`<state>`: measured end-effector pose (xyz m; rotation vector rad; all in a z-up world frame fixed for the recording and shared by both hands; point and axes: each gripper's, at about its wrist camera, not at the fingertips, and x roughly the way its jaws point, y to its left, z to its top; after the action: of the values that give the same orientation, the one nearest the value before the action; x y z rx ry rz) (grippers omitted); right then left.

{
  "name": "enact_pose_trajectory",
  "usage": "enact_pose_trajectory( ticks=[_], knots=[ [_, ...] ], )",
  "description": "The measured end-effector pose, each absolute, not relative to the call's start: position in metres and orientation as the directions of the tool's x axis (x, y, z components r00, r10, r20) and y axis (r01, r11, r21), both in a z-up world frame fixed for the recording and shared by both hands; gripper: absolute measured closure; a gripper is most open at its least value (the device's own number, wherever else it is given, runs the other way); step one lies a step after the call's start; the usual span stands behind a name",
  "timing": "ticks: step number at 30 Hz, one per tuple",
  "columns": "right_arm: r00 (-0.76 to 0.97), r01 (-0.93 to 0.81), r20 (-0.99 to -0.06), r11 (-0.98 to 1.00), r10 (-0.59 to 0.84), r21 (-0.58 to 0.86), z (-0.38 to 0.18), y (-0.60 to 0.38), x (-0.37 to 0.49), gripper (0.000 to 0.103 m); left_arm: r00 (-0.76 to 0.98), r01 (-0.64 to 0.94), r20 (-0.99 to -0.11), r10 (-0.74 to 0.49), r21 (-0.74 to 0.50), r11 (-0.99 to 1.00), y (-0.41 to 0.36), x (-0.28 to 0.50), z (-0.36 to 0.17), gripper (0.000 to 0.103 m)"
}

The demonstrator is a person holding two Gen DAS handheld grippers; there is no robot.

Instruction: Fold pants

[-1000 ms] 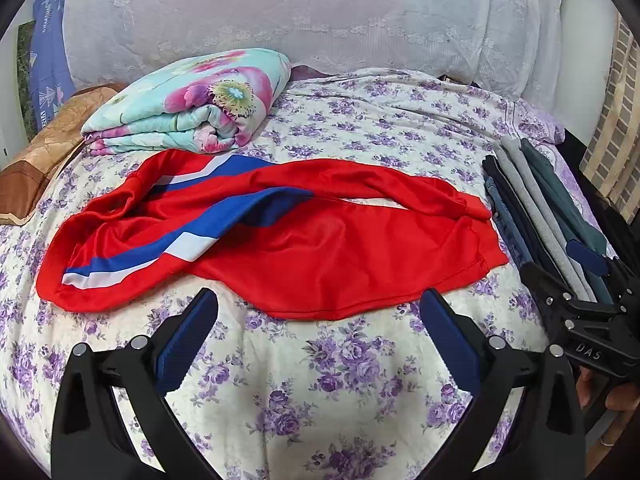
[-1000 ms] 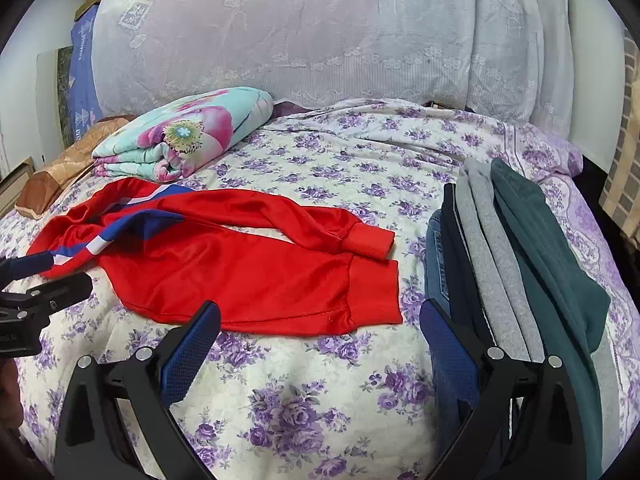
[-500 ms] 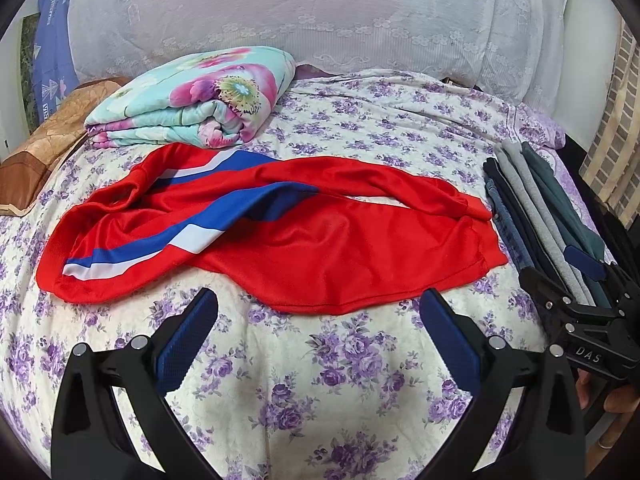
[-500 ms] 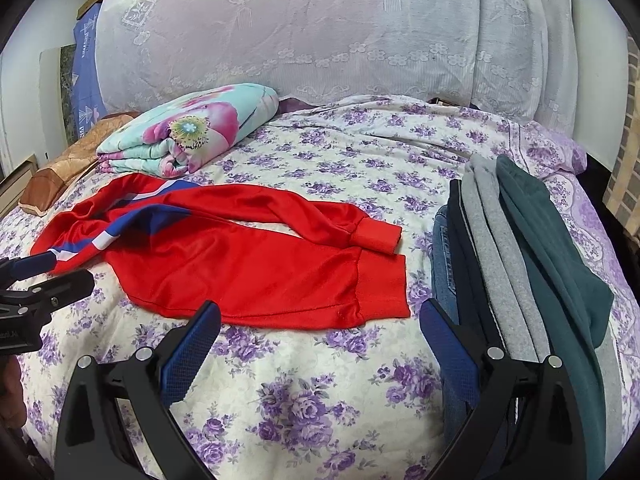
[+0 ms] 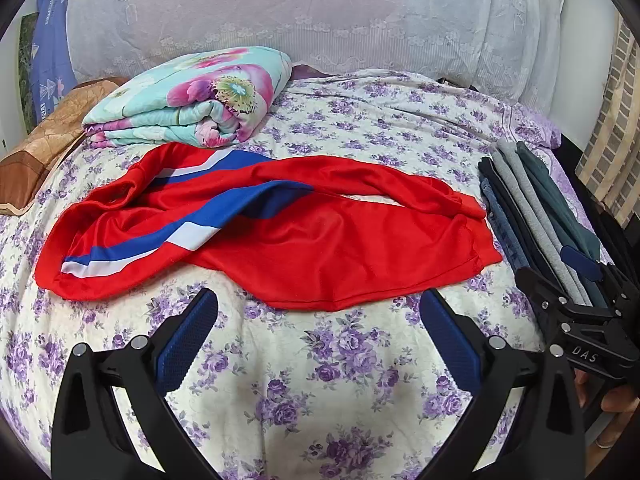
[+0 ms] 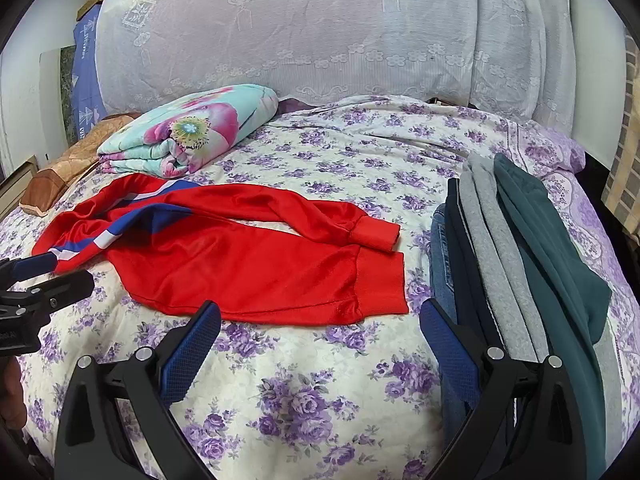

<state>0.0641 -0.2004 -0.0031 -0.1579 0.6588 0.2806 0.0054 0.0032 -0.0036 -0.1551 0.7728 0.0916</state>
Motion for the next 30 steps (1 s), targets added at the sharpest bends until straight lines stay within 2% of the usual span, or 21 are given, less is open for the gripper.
enact_pose_trajectory(
  ticks=[30],
  knots=[
    [0.746,-0.298,-0.636,0.953,0.197,-0.054,-0.0086,-0.2019,0.0661,0.003,0.705,-0.136,-0.709,0.024,-0.102,0.985,0.0058,0.009,-0.0092,0.005]
  ],
)
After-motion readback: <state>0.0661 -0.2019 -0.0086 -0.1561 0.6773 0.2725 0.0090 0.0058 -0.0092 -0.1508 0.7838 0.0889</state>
